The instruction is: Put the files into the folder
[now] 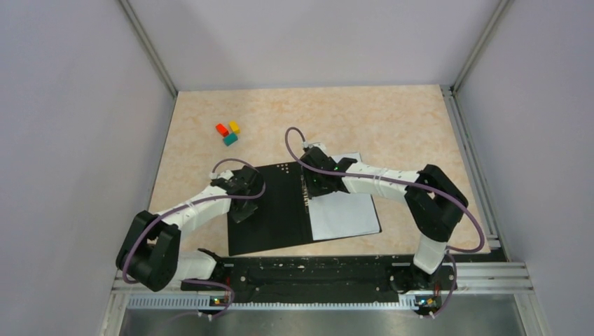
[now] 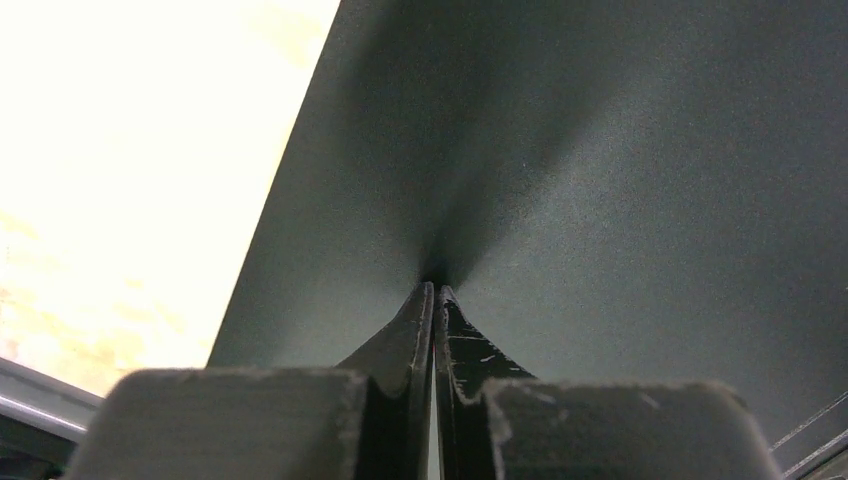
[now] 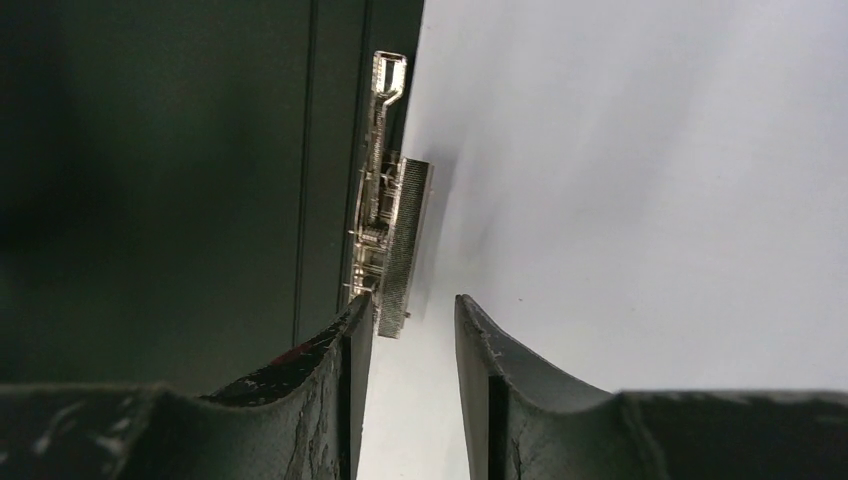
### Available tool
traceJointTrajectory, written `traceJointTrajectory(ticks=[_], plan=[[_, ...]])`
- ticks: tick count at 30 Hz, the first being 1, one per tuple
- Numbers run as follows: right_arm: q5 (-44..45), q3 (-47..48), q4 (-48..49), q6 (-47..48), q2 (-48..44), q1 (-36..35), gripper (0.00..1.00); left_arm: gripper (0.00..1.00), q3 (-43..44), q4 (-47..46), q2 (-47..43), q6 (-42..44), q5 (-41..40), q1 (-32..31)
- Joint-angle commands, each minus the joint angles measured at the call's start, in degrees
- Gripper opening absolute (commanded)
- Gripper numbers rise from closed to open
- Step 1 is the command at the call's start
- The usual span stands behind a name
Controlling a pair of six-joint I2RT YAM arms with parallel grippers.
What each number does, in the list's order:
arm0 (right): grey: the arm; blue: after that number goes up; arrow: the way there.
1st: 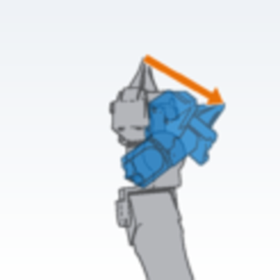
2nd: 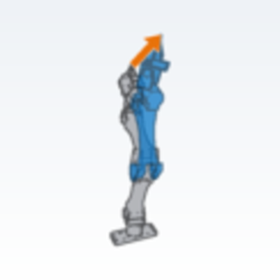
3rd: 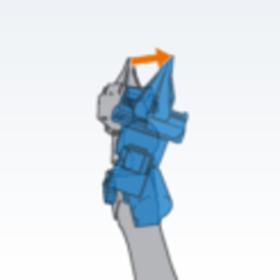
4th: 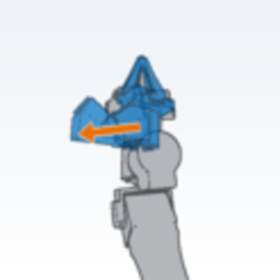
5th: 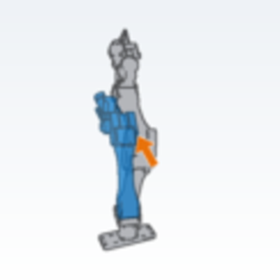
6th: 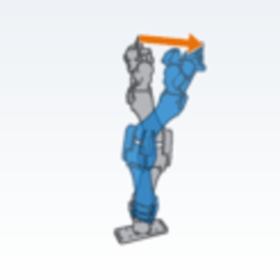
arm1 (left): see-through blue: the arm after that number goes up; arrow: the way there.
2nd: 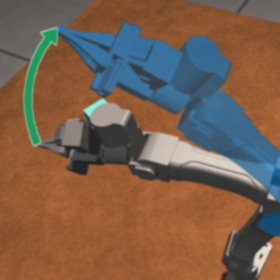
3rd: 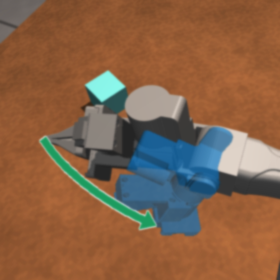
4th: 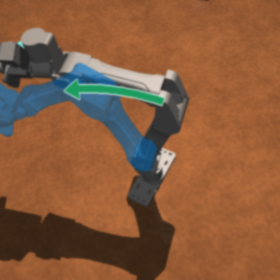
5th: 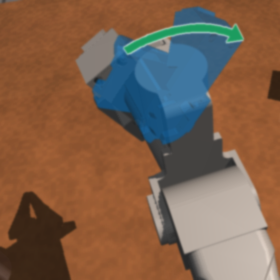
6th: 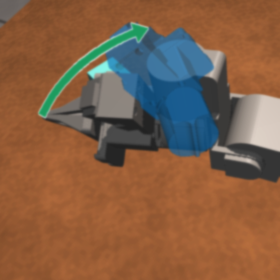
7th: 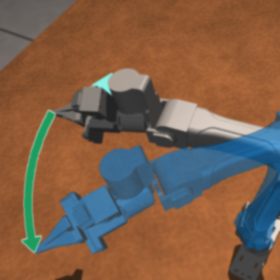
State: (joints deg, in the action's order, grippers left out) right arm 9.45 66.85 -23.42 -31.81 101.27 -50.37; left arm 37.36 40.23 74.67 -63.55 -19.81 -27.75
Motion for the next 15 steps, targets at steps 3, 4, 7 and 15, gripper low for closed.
traceJointTrajectory(ticks=[3, 4, 7, 15], plan=[[1.42, 3.93, 1.81, -0.92, 1.75, -1.87, 0.35, 0.05, -0.70, -1.30, 1.83, -1.77, 0.65, 1.10], [1.53, 4.09, 1.72, -0.95, 2.00, -1.99, 0.34, 0.04, -0.78, -1.36, 1.79, -1.88, 0.66, 1.18], [2.27, 4.47, 1.30, -1.05, 2.59, -2.38, 0.32, 0.04, -0.94, -1.46, 1.71, -2.06, 1.15, 1.53], [3.52, 4.17, 0.28, -1.32, 3.11, -2.71, 0.26, 0.02, -1.15, -1.55, 2.27, -2.82, 2.01, 1.93]])
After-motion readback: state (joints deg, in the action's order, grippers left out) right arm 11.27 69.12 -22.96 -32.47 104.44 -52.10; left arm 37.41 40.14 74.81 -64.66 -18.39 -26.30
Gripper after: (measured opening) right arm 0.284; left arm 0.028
